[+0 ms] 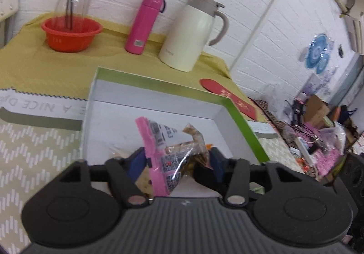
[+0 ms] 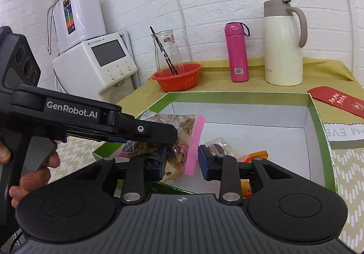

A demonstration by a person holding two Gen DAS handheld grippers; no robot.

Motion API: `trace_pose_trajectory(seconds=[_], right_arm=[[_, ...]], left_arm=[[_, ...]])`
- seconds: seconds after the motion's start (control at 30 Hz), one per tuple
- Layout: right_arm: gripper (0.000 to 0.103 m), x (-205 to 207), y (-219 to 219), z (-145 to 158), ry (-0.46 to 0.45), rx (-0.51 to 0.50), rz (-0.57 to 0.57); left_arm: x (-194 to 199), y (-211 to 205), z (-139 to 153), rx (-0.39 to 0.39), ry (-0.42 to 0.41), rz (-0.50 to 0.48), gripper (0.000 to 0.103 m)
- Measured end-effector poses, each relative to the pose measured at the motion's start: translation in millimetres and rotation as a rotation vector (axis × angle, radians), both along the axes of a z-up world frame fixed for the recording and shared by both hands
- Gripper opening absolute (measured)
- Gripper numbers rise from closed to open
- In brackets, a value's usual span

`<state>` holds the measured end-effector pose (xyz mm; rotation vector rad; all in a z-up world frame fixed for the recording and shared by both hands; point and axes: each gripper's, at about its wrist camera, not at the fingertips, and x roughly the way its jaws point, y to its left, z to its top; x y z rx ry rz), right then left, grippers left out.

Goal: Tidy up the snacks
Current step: 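Carry the pink-zip bag into the green box and release it, then move the left gripper back to the snack pile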

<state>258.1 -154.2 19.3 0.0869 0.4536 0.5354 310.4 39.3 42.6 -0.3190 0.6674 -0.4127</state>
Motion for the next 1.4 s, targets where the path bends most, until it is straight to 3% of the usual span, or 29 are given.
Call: trace_pose_trajectory(seconds=[0.03, 0.07, 0.1, 0.23, 0.33, 0.47, 0.7, 0.9, 1.17, 1.4], right_arm=[[0.071, -1, 0, 0, -0.018, -0.008, 0.002], [0.100, -4, -1, 0, -0.038, -0.015, 0.002], [0.103, -7, -3, 1, -0.064, -0.023, -0.001], [0.103, -18, -8, 1, -0.139, -0.051, -0.024], [0.103, -19, -13, 0, -0.117, -0.043, -0.050], [0.103, -27, -19, 7, -0.099, -0.028, -0.066], [0.103, -68, -32, 36, -0.120, 0.005, -0.067], [0.103, -117, -43, 46, -0.140, -0.037, -0.071], [0.103, -163, -54, 9, -0.044, -0.092, -0.080], [0.103, -145, -28, -28, 0.092, -0.120, -0.088]], left_arm=[[-1, 4, 0, -0.005, -0.023, 0.027, 0.075], [-3, 7, 2, -0.022, -0.043, 0.032, 0.076], [-5, 9, 4, -0.037, -0.052, 0.036, 0.076], [-13, 9, 13, -0.008, -0.082, 0.091, 0.080], [-20, 2, 16, 0.067, -0.089, 0.147, 0.082], [-33, -3, 19, 0.105, -0.089, 0.169, 0.083], [-72, -5, 37, 0.058, -0.115, 0.119, 0.083], [-122, -11, 44, 0.084, -0.138, 0.124, 0.083], [-188, -4, 15, 0.059, -0.108, 0.105, 0.082], [-225, 20, -26, -0.056, 0.013, 0.116, 0.082]])
